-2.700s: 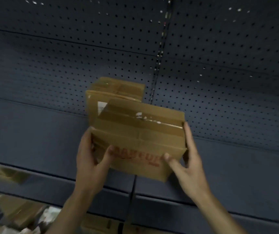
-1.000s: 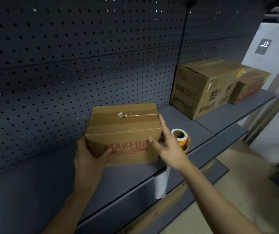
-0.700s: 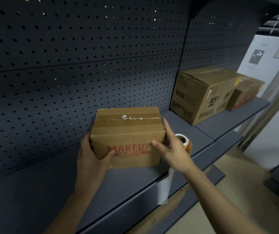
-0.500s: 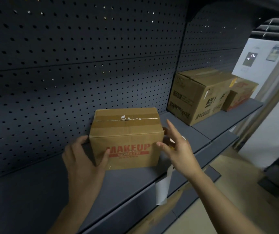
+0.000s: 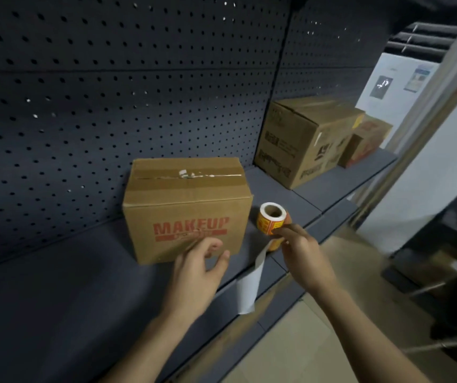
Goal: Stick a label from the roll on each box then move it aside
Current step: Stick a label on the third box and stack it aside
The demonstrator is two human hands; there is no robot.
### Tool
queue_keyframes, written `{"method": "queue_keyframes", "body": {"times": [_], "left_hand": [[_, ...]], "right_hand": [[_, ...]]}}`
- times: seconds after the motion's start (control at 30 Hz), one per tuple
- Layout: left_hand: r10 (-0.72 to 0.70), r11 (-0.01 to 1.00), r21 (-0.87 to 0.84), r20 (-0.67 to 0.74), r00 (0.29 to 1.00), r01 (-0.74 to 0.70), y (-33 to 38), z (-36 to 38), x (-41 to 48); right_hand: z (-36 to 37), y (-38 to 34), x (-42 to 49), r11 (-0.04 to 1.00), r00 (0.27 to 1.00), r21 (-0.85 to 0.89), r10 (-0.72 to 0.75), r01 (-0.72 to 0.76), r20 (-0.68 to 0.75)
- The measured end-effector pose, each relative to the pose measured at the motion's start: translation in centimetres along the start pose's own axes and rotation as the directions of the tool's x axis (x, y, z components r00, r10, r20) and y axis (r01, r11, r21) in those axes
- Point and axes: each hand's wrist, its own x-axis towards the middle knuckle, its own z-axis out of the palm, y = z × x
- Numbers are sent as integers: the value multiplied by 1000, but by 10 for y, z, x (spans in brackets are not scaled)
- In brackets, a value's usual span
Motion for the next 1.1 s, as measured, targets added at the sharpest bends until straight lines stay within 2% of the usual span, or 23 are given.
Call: {"method": "queue_keyframes", "body": {"times": [0.1,0.23,0.5,0.63,0.77,0.87,1.1], "left_hand": [[-67,997,-27,136,989,71,2,17,10],[-113,992,-31,268,957,126,15,32,20],[-80,997,36,238,968,74,9,45,33],[-121,992,11,244,962,122,-2,47,34],[-90,988,-94,288,953,122,-3,45,36],[-64,982,-152,302,951,115,-1,46,35],[-13,973,-216,305,952,82,-6,43,36]], "right_hand": [[11,8,9,999,999,-40,8,-6,52],[12,7,14,993,995,119,-31,19,98],[-1,-15,18,945,951,323,-143,49,274],[0,-17,13,932,975,352,-150,84,164],[4,-17,9,924,997,379,-62,42,41],[4,-21,6,893,991,450,-40,-21,125],[-3,-29,3,861,965,508,-151,21,215]]}}
